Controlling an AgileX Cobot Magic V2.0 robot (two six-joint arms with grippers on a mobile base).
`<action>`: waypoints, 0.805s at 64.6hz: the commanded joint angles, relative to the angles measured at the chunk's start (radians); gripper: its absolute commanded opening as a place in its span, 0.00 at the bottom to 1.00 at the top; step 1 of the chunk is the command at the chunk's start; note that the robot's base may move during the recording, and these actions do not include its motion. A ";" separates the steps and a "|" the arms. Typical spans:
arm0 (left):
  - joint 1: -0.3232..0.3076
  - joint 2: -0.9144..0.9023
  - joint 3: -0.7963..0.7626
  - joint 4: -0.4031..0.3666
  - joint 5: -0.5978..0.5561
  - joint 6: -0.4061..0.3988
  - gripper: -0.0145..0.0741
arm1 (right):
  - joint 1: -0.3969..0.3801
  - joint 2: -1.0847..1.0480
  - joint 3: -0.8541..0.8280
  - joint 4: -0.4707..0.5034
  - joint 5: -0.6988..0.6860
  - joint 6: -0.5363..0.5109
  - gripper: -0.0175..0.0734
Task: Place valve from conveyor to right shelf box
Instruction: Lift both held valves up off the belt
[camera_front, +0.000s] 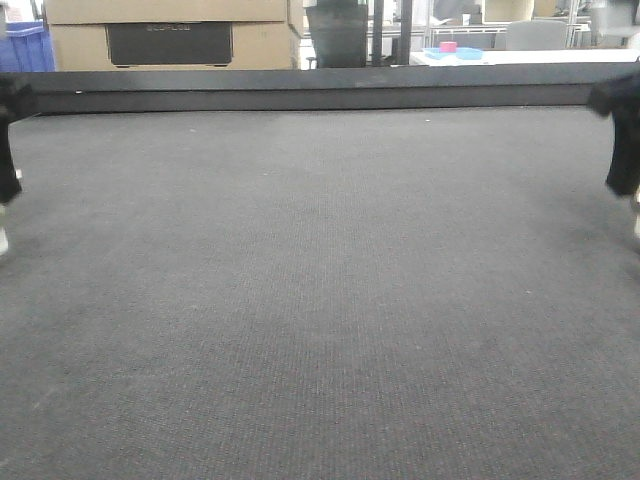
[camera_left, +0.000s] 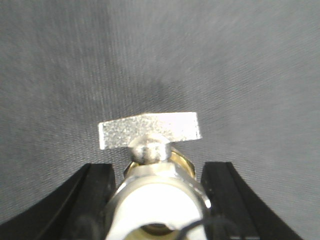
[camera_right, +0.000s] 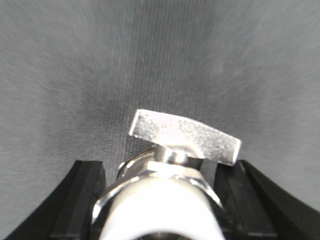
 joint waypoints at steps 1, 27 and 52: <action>0.005 -0.074 -0.016 -0.014 -0.014 -0.005 0.04 | -0.001 -0.076 -0.016 -0.007 -0.013 -0.009 0.02; 0.005 -0.293 -0.151 -0.014 -0.014 -0.005 0.04 | -0.001 -0.305 -0.120 -0.007 0.008 -0.009 0.02; 0.005 -0.426 -0.210 -0.016 -0.061 -0.005 0.04 | -0.001 -0.424 -0.243 -0.007 -0.018 -0.009 0.02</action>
